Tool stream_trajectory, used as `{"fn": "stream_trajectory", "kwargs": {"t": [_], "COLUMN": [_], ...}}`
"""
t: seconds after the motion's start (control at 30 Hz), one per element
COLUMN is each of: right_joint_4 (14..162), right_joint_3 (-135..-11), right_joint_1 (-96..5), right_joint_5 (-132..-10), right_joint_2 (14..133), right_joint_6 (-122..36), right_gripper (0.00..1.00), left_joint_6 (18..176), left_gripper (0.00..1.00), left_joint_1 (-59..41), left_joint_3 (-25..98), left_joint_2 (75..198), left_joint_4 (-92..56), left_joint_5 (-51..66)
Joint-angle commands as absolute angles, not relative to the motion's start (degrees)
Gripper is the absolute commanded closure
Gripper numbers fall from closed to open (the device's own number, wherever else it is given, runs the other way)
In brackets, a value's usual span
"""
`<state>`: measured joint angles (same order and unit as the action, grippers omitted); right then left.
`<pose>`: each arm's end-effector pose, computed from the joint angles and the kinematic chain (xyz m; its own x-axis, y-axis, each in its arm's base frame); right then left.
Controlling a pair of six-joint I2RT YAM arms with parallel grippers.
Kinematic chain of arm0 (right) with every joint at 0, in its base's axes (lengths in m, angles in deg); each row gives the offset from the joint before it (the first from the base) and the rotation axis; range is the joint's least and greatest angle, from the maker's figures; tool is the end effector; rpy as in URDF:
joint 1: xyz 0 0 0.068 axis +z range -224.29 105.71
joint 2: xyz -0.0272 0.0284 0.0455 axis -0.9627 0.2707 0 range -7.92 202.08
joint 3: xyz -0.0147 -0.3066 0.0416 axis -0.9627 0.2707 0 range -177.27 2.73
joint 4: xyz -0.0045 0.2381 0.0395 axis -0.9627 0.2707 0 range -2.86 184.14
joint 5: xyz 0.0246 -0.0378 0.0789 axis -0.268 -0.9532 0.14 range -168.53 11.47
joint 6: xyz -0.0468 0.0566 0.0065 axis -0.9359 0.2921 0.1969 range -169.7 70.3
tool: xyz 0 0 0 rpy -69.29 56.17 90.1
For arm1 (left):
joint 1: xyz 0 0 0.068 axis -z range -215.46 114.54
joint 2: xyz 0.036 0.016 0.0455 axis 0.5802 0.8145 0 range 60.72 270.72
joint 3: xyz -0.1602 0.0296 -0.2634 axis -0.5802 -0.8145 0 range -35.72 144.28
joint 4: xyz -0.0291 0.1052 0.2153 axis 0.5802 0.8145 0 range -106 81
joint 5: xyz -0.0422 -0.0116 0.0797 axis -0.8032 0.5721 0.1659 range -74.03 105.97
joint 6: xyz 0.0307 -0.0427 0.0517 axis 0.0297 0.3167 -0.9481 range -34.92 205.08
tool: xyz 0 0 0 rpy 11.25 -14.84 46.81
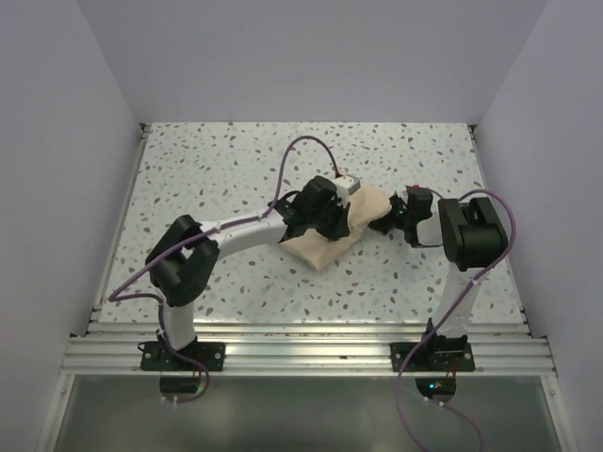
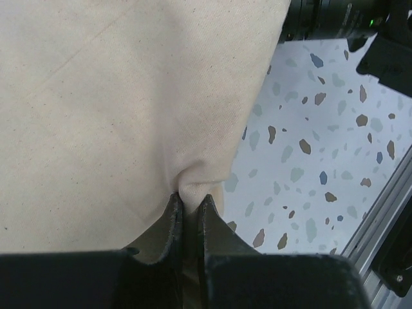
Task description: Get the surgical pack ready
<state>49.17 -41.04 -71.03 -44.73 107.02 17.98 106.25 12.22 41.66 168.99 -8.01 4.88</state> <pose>0.3784 0.0558 0.1266 -0.6813 0.7311 -0.0359 0.3113 0.3338 0.8898 0.2887 -0.3348 0.2527 -0.6924 0.2343 -0.6824 0.6182 0.6803 -0.3937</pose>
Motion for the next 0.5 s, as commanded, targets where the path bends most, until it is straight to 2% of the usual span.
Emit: {"fn": "stream_trajectory", "kwargs": {"t": [0.0,0.2,0.47], "right_joint_4": [47.59,54.08,63.49], "right_joint_3": [-43.68,-45.52,-50.09], "right_joint_1": [-72.8,-79.12,-84.31], "right_joint_5": [-45.57,-46.36,-45.75], "right_joint_2": [107.66,105.47,101.95], "right_joint_6": [15.43,11.12,5.05], "right_gripper": [1.0,1.0,1.0], "left_joint_6": [103.81,102.05,95.63], "left_gripper": [1.0,1.0,1.0], "left_joint_1": [15.42,17.7,24.74], "left_joint_3": [38.02,35.21,36.43], "left_joint_2": [166.9,169.09,171.55], "left_joint_4": [-11.78,-13.0,-9.59], "left_joint_5": [0.06,3.13,17.18]}}
